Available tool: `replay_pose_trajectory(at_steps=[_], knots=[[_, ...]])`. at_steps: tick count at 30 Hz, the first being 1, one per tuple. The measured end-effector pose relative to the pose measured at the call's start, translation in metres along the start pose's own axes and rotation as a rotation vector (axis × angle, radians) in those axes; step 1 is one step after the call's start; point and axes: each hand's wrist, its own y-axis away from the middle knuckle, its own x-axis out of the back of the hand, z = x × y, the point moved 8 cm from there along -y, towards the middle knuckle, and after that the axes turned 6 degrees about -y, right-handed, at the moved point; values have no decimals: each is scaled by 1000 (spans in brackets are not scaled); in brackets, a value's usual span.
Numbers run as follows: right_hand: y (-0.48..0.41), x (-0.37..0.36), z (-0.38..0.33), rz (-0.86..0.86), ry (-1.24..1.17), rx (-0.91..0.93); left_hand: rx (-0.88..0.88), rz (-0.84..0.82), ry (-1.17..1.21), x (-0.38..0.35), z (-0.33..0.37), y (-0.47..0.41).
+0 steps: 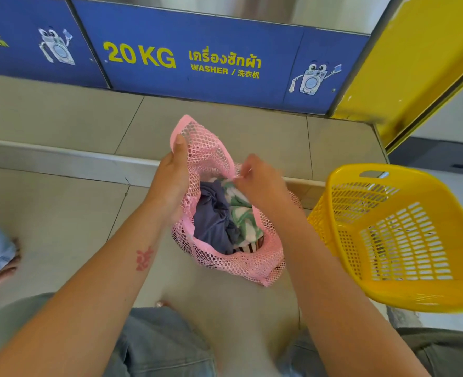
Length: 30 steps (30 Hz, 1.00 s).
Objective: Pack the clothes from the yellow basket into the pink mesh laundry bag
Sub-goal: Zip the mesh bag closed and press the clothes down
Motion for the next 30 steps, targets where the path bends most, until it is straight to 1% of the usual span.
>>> replay_pose_trajectory(at_steps=[1, 2, 3, 5, 6, 8, 10, 11, 13, 15, 17, 18, 19, 21, 22, 23, 24, 26, 28, 30], knots=[[-4, 9, 3, 108, 21, 1, 5, -1, -1, 0, 0, 1], [-10, 9, 8, 142, 74, 7, 7, -8, -1, 0, 0, 2], [-14, 3, 13, 113, 154, -1, 4, -13, -6, -1, -1, 3], [-22, -18, 25, -13, 325, -44, -9, -10, -25, -1, -1, 7], [-25, -26, 30, -49, 390, -57, -13, -8, -33, 0, -1, 9], [-34, -28, 34, -16, 462, -50, -15, -11, -41, 1, -3, 12], [-42, -18, 33, 73, 407, -34, -33, -34, -43, 1, -6, 13], [-46, -10, 34, 110, 313, -40, -53, -47, -61, 0, -7, 14], [-54, 9, 38, 172, 51, -70, -133, -85, -147, -4, -8, 16], [-60, 29, 43, 221, -121, -81, -276, -142, -311, -15, -11, 20], [-64, 42, 48, 228, -171, -72, -399, -216, -646, -31, -20, 27], [-64, 46, 50, 225, -189, -64, -430, -303, -829, -39, -30, 30], [-64, 49, 53, 221, -212, -60, -427, -432, -974, -48, -44, 33], [-63, 51, 58, 213, -242, -65, -362, -678, -1223, -54, -72, 42], [-62, 51, 59, 211, -238, -63, -350, -740, -1346, -54, -79, 44], [-60, 51, 59, 211, -227, -55, -348, -750, -1442, -54, -81, 45], [-58, 51, 58, 216, -214, -43, -351, -711, -1500, -53, -76, 43], [-52, 50, 57, 240, -209, -24, -418, -522, -1492, -54, -50, 36], [-46, 47, 58, 263, -263, -25, -516, -258, -1308, -54, -15, 29], [-41, 44, 59, 284, -290, -20, -652, -19, -1056, -53, 18, 26]])
